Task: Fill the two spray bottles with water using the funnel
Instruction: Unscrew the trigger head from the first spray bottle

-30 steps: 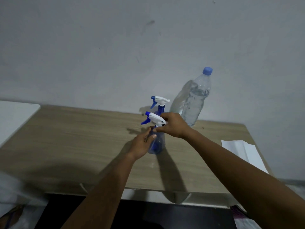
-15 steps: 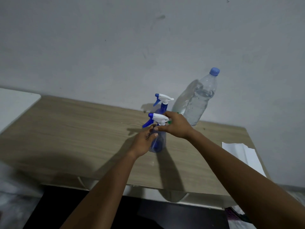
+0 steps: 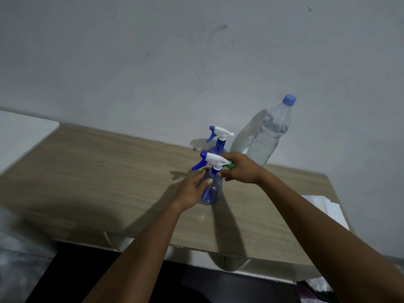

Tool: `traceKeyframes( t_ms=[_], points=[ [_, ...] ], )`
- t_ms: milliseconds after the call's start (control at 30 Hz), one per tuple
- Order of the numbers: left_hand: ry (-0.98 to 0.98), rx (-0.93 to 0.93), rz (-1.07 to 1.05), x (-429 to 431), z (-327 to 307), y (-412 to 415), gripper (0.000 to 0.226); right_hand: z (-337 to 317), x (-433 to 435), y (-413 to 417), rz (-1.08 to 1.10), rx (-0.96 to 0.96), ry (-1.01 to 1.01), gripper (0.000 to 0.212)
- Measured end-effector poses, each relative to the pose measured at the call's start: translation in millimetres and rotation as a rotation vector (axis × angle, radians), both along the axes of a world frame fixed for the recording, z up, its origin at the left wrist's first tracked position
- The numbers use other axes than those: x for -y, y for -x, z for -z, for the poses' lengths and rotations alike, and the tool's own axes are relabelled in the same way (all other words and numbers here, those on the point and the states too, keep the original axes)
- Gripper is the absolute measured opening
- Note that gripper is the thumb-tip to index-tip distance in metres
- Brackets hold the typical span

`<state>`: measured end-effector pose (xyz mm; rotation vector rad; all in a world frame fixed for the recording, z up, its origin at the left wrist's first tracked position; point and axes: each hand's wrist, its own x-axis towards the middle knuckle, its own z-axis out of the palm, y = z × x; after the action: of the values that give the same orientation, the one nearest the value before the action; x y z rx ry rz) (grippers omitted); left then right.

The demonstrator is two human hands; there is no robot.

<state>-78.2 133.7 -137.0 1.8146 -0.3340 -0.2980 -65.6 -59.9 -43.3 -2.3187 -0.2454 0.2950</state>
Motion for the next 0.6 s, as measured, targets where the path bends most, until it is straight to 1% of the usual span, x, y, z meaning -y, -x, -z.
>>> traceKeyframes(
  t_ms=[133, 200, 467, 533, 567, 600],
  points=[
    [-0.006, -0.038, -0.014, 0.3, 3.1, -0.2, 0.049, 15.6, -10.5, 4.9, 0.146, 0.186, 0.111, 0.038],
    [-0.008, -0.044, -0.015, 0.6, 2.2, 0.2, 0.049, 20.2, -12.8, 5.4, 0.146, 0.229, 0.117, 0.037],
    [0.001, -0.003, -0.013, 0.8, -3.5, 3.0, 0.040, 8.9, -0.5, 4.2, -0.010, 0.083, 0.138, 0.020],
    [-0.003, 0.008, -0.011, 0.0, -2.8, 2.6, 0.040, 8.6, 0.0, 5.7, -0.006, 0.101, 0.142, 0.015],
    [-0.007, 0.011, -0.010, -0.2, -2.0, 2.3, 0.040, 8.8, -2.1, 7.5, 0.017, 0.133, 0.147, 0.017],
    [-0.012, 0.008, -0.009, -0.2, -1.8, 2.0, 0.039, 10.7, -5.2, 8.6, 0.050, 0.176, 0.150, 0.023]
  ],
)
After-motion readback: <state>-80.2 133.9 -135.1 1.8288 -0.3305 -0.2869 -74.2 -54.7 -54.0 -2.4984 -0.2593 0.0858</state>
